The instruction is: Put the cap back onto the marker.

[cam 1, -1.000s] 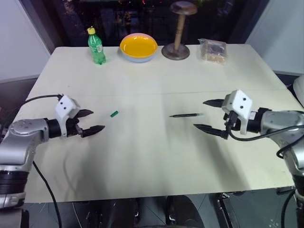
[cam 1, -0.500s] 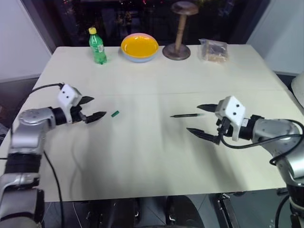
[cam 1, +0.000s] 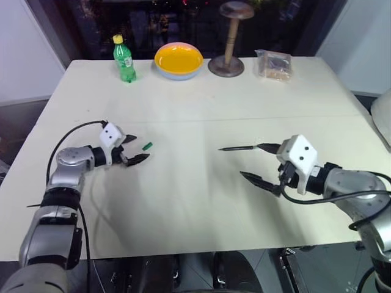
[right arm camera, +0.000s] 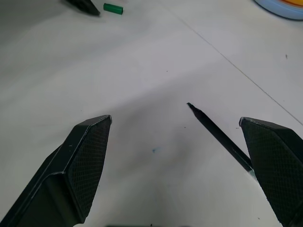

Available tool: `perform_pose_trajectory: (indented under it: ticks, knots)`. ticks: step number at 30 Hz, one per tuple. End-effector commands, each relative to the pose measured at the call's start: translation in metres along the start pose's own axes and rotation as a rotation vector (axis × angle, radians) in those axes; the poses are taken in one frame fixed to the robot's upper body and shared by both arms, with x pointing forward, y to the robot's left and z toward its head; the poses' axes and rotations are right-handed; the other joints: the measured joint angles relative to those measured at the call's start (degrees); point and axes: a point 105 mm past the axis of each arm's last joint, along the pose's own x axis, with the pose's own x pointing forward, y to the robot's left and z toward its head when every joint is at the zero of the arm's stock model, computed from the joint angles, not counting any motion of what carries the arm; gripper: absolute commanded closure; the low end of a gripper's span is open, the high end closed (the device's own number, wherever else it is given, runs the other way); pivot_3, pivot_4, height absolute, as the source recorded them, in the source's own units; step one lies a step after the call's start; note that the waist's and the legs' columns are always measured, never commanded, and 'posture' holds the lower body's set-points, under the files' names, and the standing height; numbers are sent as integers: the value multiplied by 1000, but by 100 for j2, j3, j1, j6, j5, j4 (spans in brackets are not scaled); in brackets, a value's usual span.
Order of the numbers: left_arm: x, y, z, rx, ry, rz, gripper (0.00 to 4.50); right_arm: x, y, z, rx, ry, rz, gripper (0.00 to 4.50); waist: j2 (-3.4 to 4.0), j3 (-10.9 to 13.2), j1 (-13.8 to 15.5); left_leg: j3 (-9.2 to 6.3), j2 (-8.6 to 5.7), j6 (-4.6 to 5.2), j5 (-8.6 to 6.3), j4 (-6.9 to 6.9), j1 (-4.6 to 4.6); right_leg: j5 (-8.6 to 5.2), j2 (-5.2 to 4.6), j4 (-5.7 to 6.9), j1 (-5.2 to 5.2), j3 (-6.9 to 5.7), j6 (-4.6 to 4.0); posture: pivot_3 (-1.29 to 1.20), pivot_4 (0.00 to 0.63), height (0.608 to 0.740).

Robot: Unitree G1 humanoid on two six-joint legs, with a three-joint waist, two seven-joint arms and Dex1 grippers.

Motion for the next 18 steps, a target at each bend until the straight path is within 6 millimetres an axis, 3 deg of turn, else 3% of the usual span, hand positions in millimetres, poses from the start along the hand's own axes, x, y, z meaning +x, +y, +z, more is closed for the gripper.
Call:
perform_pose_trajectory:
  ticks: [1,17,18]
  knots:
    - [3,5,7,40,-12,18,18,-6,0,12,-33,-35,-25,0,0,0,0,0,0,0,0,0,0,0,0,0,0,0,0,0,150,740]
    - [14,2,-4,11,23,35,18,-7,-4,14,-37,-30,-51,0,-4,-4,16,-6,-1,2,2,5,4,3,-1,3,9,-2,5,0,150,740]
    - [16,2,-4,9,25,37,259,-8,-5,13,-39,-27,-55,0,-4,-4,17,-7,-2,3,2,6,3,3,-1,3,10,-2,5,0,150,740]
